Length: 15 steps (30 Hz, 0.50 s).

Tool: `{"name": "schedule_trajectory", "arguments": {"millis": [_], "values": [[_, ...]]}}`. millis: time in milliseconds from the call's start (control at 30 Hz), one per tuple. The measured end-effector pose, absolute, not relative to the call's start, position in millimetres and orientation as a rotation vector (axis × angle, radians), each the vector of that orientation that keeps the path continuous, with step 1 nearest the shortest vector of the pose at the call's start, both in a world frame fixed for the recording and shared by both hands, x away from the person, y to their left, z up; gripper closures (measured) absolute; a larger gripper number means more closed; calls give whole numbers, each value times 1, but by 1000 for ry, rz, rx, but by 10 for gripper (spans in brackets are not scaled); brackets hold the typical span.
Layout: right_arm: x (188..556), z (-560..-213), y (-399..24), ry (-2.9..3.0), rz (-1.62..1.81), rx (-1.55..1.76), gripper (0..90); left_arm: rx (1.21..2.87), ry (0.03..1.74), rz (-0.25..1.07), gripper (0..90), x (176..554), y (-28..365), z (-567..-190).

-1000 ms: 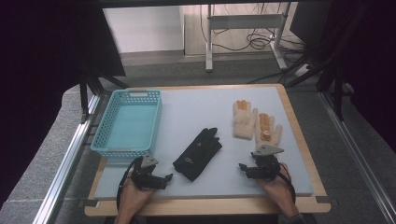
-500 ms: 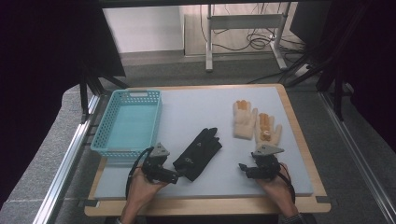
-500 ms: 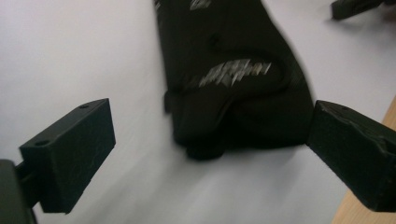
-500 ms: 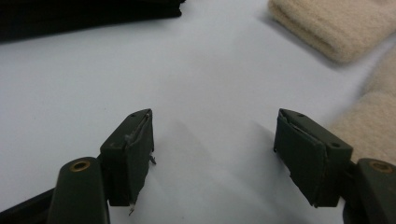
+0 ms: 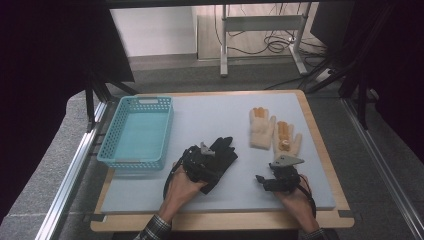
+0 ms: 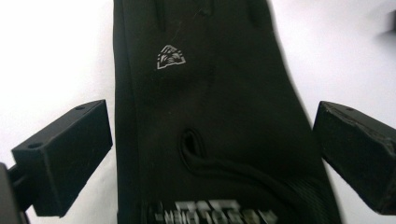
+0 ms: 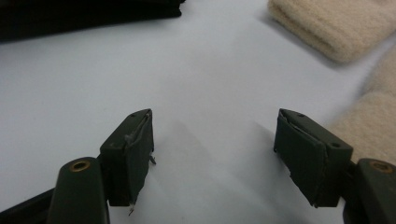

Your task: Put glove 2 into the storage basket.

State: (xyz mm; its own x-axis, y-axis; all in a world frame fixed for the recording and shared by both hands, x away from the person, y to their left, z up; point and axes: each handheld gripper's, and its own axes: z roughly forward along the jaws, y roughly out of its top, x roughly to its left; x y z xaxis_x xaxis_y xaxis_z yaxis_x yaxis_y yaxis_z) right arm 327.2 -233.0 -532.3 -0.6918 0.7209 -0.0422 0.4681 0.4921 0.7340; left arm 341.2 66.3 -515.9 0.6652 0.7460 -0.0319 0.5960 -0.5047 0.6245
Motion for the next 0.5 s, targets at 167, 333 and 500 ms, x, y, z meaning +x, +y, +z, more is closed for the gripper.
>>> {"name": "schedule_trajectory", "arguments": {"millis": [167, 333, 500], "values": [[327, -532, -233, 2397, 1024, 996, 278, 2308, 1090, 292, 0, 354, 69, -528], [327, -532, -233, 2397, 1024, 996, 278, 2332, 1085, 257, 0, 347, 56, -531], [327, -532, -233, 2396, 1023, 996, 277, 2343, 1110, 263, 29, 347, 55, -529]]}}
